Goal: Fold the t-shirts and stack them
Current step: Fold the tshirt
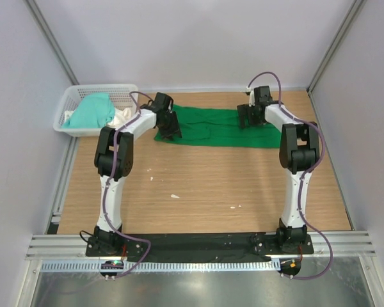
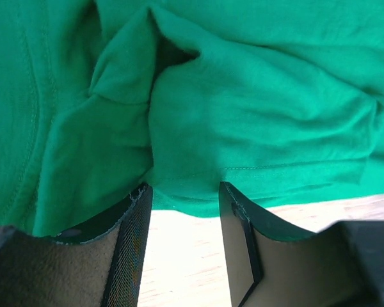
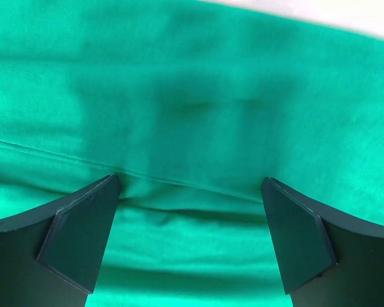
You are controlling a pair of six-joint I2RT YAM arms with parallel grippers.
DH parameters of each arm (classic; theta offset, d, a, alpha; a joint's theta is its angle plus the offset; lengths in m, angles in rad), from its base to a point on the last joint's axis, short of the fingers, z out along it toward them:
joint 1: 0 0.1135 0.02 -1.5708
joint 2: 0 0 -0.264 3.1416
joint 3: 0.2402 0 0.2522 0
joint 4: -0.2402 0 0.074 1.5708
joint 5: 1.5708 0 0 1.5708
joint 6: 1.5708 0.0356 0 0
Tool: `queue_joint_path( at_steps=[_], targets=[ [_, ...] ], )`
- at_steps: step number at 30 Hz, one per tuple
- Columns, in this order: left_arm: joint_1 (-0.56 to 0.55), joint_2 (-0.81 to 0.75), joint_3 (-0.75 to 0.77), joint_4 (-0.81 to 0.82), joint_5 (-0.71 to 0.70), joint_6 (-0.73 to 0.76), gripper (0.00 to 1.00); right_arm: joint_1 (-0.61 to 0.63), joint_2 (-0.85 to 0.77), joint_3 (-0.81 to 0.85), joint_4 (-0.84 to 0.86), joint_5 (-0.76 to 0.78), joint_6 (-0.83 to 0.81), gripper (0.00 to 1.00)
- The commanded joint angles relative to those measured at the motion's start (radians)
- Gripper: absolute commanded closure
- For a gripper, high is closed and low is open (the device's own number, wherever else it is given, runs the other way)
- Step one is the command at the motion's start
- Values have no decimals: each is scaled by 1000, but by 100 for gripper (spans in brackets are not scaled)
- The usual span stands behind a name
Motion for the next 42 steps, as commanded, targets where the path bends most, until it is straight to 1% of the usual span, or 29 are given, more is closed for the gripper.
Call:
queue_joint_path(
  at_steps=[1,4,5,8,9,10,11,12,14,15,16,17,18,19,20,21,22,24,29,31,32,33,34,35,36,37,40,41,42],
  targets=[
    [20,42,50,-124,-70,107,52,3,-73,-122,-101,54,86,0],
    [36,59,83,-147,-80,176,52,21,-139,-209,-160,70,177,1],
    [39,69,101,-156,-85,196,52,29,-158,-260,-173,86,238,1],
    [49,111,193,-190,-91,293,52,94,-239,-344,-210,99,336,1],
    [51,119,231,-196,-99,321,52,128,-259,-396,-225,125,425,1],
    [54,131,245,-197,-88,369,52,156,-297,-429,-237,123,459,1],
    [56,149,257,-194,-86,390,52,183,-325,-503,-231,129,499,1],
    [59,160,289,-194,-88,404,51,252,-352,-547,-224,135,586,1],
    [63,181,317,-185,-53,460,51,329,-437,-666,-176,122,694,0],
    [63,206,333,-181,-50,476,51,378,-461,-700,-161,122,828,0],
    [66,218,368,-179,-50,491,51,459,-489,-729,-129,126,894,0],
    [68,230,382,-171,-19,525,51,510,-527,-777,-101,120,953,0],
    [68,252,394,-150,-13,542,51,553,-541,-788,-51,110,1055,0],
    [71,266,435,-141,-11,552,51,631,-544,-785,-43,112,1083,0],
    [75,283,470,-145,28,548,51,659,-538,-753,-44,120,1099,0],
    [80,309,504,-150,45,543,51,677,-534,-727,-83,135,1099,0],
    [86,312,532,-148,53,537,51,693,-531,-699,-114,195,1081,0],
    [89,298,574,-136,67,514,50,699,-547,-647,-157,226,1052,0],
    [97,154,557,-131,107,436,46,698,-610,-526,-228,293,918,0],
    [97,90,509,-144,111,363,46,691,-616,-483,-246,301,863,0],
    [97,14,477,-136,111,326,46,690,-612,-432,-250,310,772,0],
    [97,-39,390,-107,118,300,46,690,-604,-412,-240,327,721,0],
    [95,-85,349,-90,125,254,46,690,-580,-394,-224,329,652,0],
    [95,-181,301,-73,128,237,46,688,-560,-350,-216,338,601,0],
    [95,-226,269,-62,125,227,46,685,-540,-320,-207,365,523,0],
    [94,-268,209,-62,89,221,46,673,-479,-288,-202,367,490,0],
    [100,-445,102,-90,10,232,44,635,-364,-129,-205,321,398,0],
    [103,-484,72,-98,-28,230,43,629,-269,-17,-222,326,386,0],
    [111,-565,33,-102,-31,223,43,624,-226,40,-252,333,364,0]
  ],
)
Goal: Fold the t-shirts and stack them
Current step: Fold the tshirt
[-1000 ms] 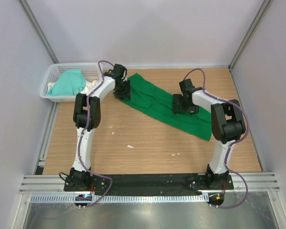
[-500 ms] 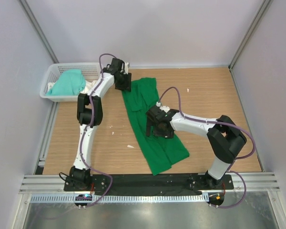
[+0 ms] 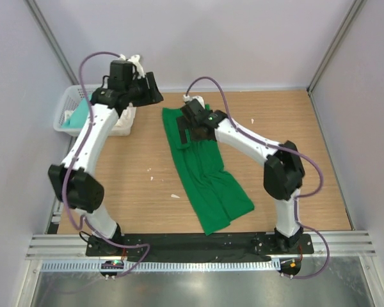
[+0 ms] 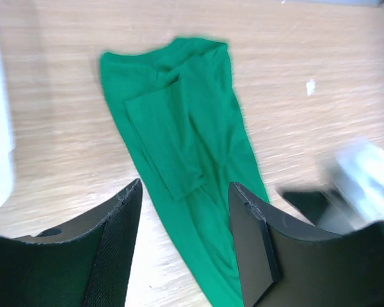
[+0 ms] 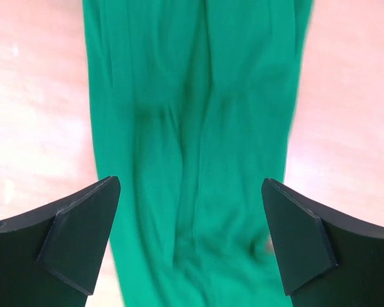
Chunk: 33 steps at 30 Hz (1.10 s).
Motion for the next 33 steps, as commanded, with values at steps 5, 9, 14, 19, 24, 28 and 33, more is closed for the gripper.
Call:
queue_joint_path(
  at_steps=[5,9,14,19,24,28,33],
  targets=[
    [21,-362,-375,6,-9,-109,42,-72,369,455,-45,-20,-176,2],
    [21,-500,-585,19,38,-139,43,-78,493,532,13,-46,-221,3],
    [21,-606,-695,-10,33,-140,42,-94,627,622,25,-34,-239,3],
    [21,-601,-702,-18,25,-132,43,-127,768,768,5,19,-201,0],
    [21,-525,-693,19,91,-132,43,-183,837,920,47,-10,-71,1],
    [15,-451,-669,42,125,-141,42,-187,745,926,90,-87,-64,0],
    [-19,-367,-646,92,182,-175,42,-189,531,893,-1,-73,-129,0]
  ],
)
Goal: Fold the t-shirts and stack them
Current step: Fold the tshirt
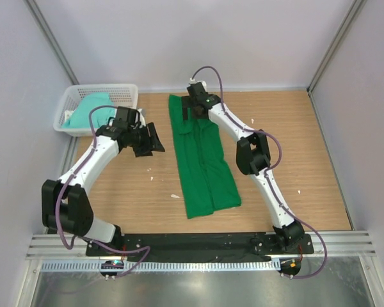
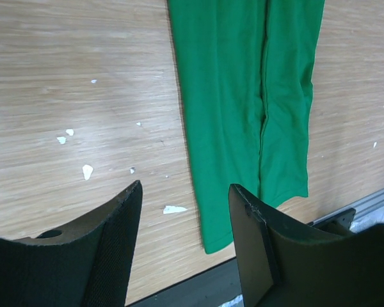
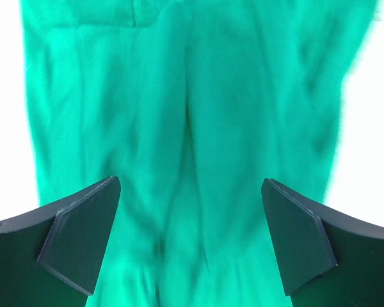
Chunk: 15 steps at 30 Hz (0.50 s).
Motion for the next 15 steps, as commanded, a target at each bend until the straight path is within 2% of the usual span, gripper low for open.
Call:
queue_joint_path(
  at_steps=[1,3,6,8,9,10,11,13,14,15],
  targets=[
    [-32,47,58,70,73,-28,42,17,-288,-37,-55,4,-35,0],
    [-61,75,61,82,98,-36,42,17,-412,-123,-103,3,-48,0],
    [-90,110,34,94,125,-61,43,9,-544,-347,-131,12,-42,0],
    [-92,115,5,128,156,-78,43,-6,-678,-549,-108,-14,-21,1],
    [-92,115,-26,139,165,-89,43,-23,-722,-620,-89,-33,-13,3],
    [-92,115,-38,151,183,-92,43,-29,-809,-757,-68,-62,-9,6],
    [-96,118,-55,154,191,-94,44,-34,-850,-824,-18,-89,-10,17],
    [-104,121,-101,170,226,-106,47,-35,-919,-994,21,-152,-6,32],
    [-111,118,-121,182,237,-114,50,-38,-966,-1040,33,-166,7,50],
    [-116,115,-140,188,242,-121,51,-41,-990,-1083,37,-204,46,55]
  ],
)
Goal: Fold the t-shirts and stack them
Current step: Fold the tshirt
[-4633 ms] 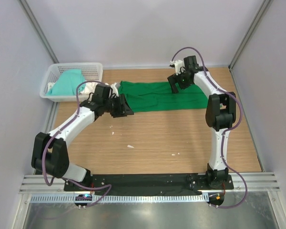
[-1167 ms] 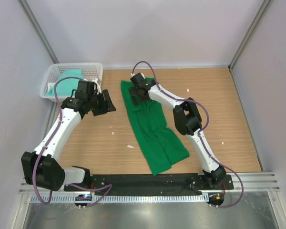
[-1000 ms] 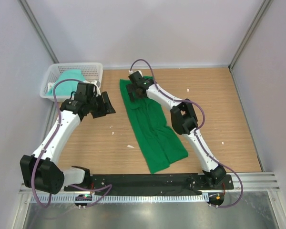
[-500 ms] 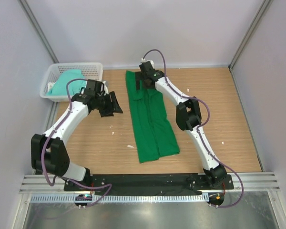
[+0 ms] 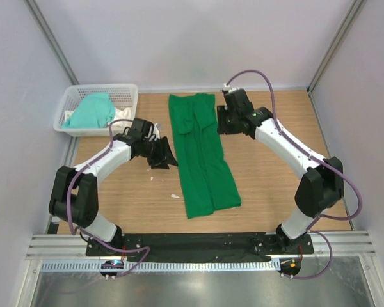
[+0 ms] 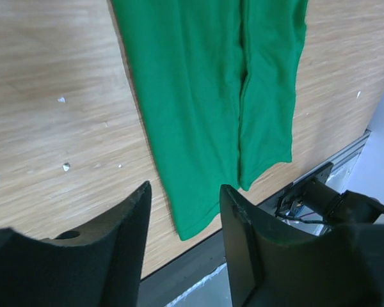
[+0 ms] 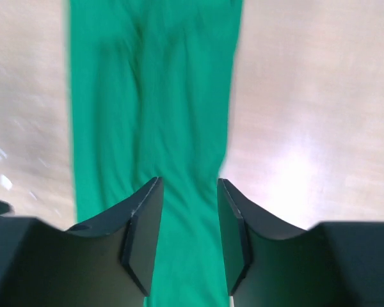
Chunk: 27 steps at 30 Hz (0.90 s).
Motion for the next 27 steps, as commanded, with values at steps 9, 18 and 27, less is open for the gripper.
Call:
queue_joint_path(
  at_steps=[9,18,27],
  targets=[
    [-61,-31,-258,192,118,-140,54,-19,-265,-658,125,-186,265,56],
    [-79,-100,-306,192,55,-144,55,17,-454,-925,128,-215,434,63],
    [-46,-26,-103,155,15,-91,50,169,-553,-1090,180,-168,649,69]
  ],
)
